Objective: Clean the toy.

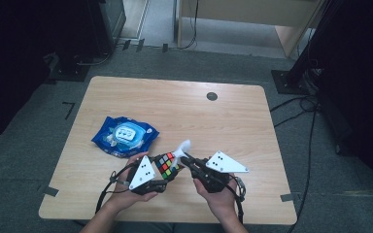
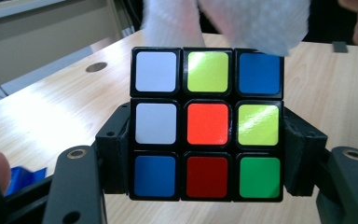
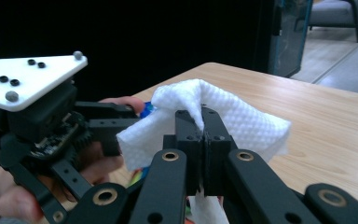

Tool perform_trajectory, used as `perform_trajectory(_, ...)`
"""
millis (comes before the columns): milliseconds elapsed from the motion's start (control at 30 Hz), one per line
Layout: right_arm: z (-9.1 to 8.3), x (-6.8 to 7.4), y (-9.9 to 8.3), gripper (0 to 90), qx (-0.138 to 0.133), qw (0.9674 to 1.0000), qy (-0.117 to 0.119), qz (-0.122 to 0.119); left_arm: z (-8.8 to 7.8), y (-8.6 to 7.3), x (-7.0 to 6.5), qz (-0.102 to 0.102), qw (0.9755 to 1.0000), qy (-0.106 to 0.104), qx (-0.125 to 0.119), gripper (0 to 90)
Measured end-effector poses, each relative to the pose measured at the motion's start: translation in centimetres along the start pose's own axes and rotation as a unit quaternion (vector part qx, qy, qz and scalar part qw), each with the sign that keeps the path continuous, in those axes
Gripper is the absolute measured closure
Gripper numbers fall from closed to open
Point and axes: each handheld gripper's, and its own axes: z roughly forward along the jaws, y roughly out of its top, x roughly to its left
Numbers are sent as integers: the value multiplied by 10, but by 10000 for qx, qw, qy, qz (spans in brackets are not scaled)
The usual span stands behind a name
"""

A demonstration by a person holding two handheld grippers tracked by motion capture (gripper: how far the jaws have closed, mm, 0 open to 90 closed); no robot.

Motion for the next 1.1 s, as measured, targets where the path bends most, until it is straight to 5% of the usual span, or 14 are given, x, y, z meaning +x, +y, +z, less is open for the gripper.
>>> perform_trajectory(100,6,1,-6,890,68,9997,179,117,1,2,-4,50,9999,-82,-39,340)
perform_trajectory(300,10,-9,-14,889,100,9992,106,361,0,1,-2,-55,9999,-118,-75,340)
perform_trajectory(600,22,-13,-27,886,437,9988,-231,13,11,-13,6,-335,9992,-150,129,340)
perform_trajectory(767,25,-4,-24,882,255,9996,100,-101,20,-15,-3,-207,9992,-259,242,340)
perform_trajectory(900,30,-2,-24,881,298,9990,104,-327,26,-14,-10,-101,9988,-364,297,340)
perform_trajectory(1100,26,-21,-32,881,263,9995,-123,96,25,-15,-4,-236,9987,-388,238,340)
